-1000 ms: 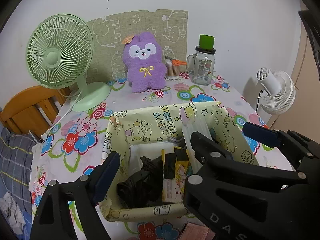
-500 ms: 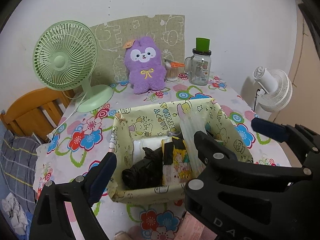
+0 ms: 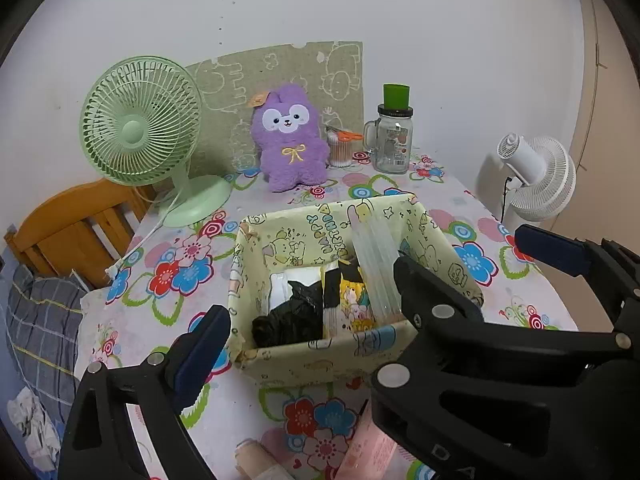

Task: Organize soft objects
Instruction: 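Withdraw both open tools from the fabric box toward the pink pack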

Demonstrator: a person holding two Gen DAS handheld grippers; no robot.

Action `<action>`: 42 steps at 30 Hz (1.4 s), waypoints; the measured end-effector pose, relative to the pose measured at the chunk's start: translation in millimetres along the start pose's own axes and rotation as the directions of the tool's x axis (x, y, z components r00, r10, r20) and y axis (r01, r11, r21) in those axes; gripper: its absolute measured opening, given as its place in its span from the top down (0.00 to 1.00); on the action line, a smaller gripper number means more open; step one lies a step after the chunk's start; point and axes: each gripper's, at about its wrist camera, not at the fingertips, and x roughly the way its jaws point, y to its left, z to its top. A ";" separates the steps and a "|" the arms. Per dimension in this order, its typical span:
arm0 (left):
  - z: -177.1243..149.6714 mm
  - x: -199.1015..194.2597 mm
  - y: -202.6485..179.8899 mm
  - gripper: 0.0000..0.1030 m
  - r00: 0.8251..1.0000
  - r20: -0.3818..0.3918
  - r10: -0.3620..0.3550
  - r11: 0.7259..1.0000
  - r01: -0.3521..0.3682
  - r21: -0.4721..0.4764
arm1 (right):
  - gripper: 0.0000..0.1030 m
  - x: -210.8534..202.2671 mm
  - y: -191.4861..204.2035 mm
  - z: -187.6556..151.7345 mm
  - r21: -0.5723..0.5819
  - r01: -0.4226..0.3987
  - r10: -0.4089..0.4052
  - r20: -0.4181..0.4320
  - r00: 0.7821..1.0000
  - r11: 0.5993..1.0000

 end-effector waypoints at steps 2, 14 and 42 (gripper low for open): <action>-2.4 -3.8 -0.2 0.06 1.000 0.003 0.001 1.000 -0.001 0.000 | 0.12 -4.0 0.9 -1.8 -0.003 0.003 -0.003 0.005 1.000 1.000; -14.6 -27.9 -2.8 0.06 1.000 0.030 -0.002 1.000 0.002 -0.004 | 0.11 -29.2 3.7 -12.5 -0.010 0.004 -0.004 0.034 0.999 1.000; -48.0 -59.3 2.3 0.06 0.999 0.032 0.025 0.999 -0.024 -0.044 | 0.11 -62.7 18.9 -41.6 -0.014 -0.024 0.025 0.050 0.998 1.000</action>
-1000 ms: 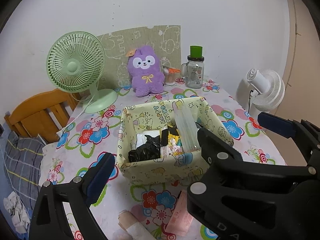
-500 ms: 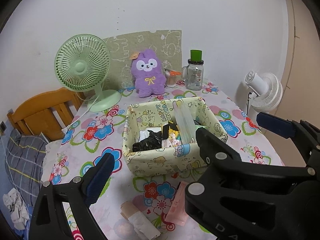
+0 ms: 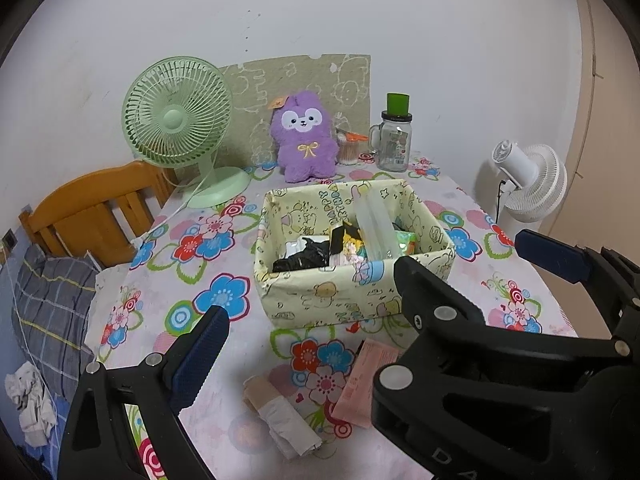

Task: Organize soft objects
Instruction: 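Withdraw both open tools from the fabric box toward the pink pack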

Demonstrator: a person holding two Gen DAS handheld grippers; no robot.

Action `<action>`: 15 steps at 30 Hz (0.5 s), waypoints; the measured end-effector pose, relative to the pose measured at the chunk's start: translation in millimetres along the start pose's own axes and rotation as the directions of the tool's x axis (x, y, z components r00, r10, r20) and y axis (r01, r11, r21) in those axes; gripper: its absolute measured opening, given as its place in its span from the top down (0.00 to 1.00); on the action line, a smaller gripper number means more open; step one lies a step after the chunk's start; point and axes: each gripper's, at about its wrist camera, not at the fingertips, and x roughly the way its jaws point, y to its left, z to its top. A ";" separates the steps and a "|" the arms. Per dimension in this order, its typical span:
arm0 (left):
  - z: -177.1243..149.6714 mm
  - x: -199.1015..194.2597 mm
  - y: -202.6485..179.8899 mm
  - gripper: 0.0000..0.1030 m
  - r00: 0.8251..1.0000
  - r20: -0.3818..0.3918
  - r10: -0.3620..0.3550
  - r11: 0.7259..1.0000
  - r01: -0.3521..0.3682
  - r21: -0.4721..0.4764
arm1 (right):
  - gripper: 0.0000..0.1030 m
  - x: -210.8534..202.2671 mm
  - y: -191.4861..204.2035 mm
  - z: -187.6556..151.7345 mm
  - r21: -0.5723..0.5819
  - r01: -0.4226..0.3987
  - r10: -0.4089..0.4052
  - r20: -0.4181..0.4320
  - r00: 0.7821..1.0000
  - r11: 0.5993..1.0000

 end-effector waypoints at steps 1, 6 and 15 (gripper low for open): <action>-1.8 -0.3 0.2 0.06 1.000 0.000 0.005 1.000 -0.005 -0.002 | 0.11 -0.3 0.4 -1.1 0.001 -0.001 0.001 -0.002 1.000 1.000; -10.3 -0.8 1.7 0.06 1.000 0.002 0.020 1.000 -0.020 -0.013 | 0.11 -0.4 2.3 -9.5 0.004 -0.004 0.004 -0.013 1.000 1.000; -29.4 3.3 5.6 0.06 0.999 -0.017 0.034 0.999 -0.035 -0.039 | 0.11 3.9 7.3 -26.7 -0.003 -0.018 0.017 -0.043 0.999 1.000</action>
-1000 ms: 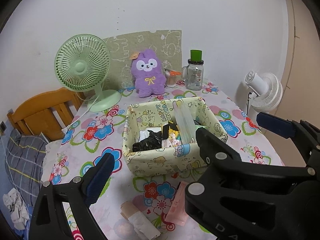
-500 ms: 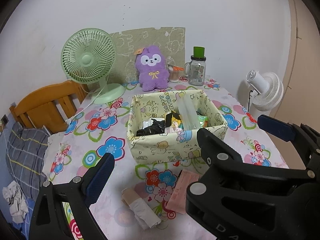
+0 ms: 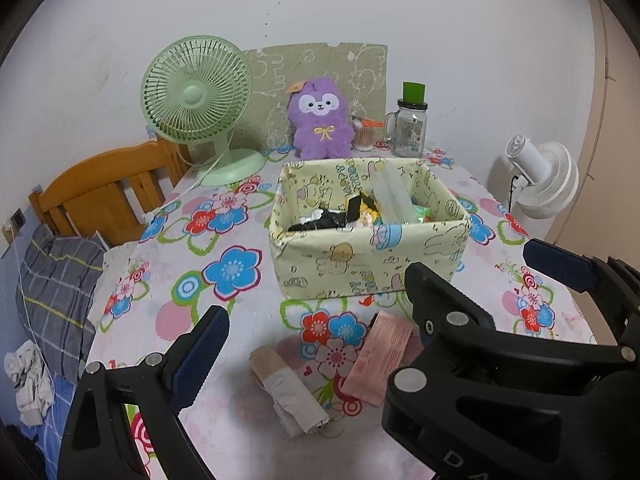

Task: Organize soft objects
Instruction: 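Withdraw both open tools from the fabric box toward the pink pack, then lower both tools toward the pink pack and rolled white cloth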

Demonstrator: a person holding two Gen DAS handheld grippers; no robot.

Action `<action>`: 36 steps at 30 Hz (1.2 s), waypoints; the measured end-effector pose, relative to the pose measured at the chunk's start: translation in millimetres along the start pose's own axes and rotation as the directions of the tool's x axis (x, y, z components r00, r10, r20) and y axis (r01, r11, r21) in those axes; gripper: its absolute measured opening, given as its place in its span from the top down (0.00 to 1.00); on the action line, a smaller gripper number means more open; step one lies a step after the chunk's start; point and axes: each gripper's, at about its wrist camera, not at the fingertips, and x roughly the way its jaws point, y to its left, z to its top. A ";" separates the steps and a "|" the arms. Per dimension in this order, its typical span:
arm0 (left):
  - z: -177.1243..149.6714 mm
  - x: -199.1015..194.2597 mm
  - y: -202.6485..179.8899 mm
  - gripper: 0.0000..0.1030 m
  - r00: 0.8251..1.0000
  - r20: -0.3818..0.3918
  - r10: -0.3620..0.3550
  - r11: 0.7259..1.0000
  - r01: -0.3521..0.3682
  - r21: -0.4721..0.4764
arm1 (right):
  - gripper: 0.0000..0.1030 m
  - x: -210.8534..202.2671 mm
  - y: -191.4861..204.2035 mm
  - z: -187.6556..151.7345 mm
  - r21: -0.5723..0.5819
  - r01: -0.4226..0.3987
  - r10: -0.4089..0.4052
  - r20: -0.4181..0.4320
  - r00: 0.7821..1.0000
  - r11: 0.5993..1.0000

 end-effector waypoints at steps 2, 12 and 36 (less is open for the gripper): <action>-4.1 0.5 0.0 0.06 1.000 -0.001 0.002 1.000 -0.002 0.000 | 0.11 1.6 0.5 -4.2 0.000 -0.003 0.003 -0.004 1.000 1.000; -18.1 9.0 3.9 0.06 1.000 -0.021 -0.021 1.000 0.020 -0.013 | 0.11 8.2 4.0 -18.1 -0.011 0.006 -0.006 -0.010 1.000 1.000; -61.2 62.9 35.1 0.06 0.987 -0.159 -0.004 0.999 -0.003 -0.044 | 0.11 71.5 20.4 -58.3 -0.006 -0.008 0.007 -0.145 0.989 1.000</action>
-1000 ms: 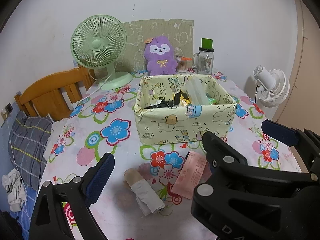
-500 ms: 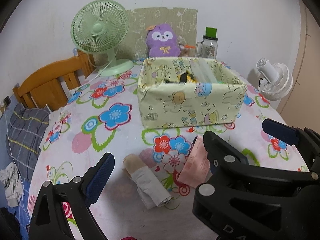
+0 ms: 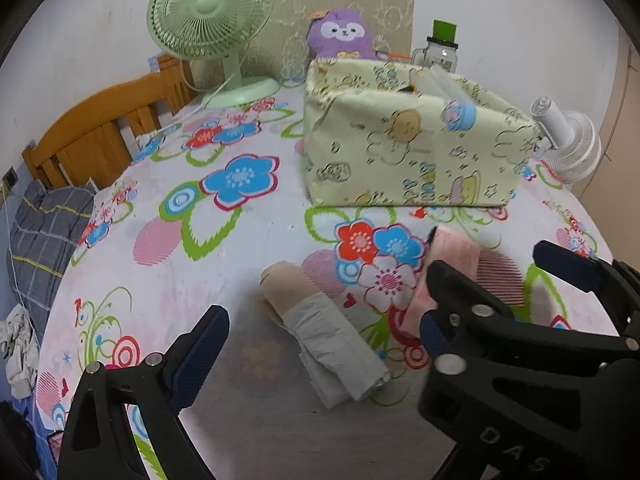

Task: Organize soft objects
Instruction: 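Lower both tools toward the pink pack and rolled white cloth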

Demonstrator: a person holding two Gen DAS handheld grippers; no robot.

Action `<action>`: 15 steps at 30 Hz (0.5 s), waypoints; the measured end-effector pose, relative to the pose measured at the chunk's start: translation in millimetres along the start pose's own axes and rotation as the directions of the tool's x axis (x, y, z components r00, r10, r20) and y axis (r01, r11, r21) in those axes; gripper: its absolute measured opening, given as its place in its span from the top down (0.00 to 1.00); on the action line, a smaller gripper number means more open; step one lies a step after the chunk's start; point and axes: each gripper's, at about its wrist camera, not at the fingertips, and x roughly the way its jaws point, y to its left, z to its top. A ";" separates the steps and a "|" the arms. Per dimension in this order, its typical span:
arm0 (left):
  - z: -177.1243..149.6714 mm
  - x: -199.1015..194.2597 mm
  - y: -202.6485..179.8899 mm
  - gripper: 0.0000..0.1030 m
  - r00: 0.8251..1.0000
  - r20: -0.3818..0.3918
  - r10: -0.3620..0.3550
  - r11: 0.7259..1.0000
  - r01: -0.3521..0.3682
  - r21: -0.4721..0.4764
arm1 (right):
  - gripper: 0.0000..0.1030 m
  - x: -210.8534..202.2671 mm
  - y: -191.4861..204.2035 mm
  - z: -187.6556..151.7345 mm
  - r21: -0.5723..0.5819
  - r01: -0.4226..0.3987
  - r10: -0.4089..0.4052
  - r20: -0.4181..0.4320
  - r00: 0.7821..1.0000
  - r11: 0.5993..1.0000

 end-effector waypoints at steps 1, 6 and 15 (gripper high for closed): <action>-0.6 2.0 1.4 0.06 1.000 -0.005 0.001 1.000 -0.001 -0.004 | 0.11 2.7 -0.3 -1.4 0.004 0.002 -0.002 -0.010 1.000 1.000; -3.7 12.8 3.7 0.06 1.000 -0.031 0.002 1.000 -0.003 -0.022 | 0.11 13.4 -3.2 -5.2 0.006 0.006 -0.006 -0.040 0.999 1.000; -5.3 19.8 -3.2 0.06 0.999 -0.050 -0.008 1.000 0.008 0.004 | 0.11 33.8 -2.6 -5.6 -0.004 -0.005 0.005 -0.100 0.995 1.000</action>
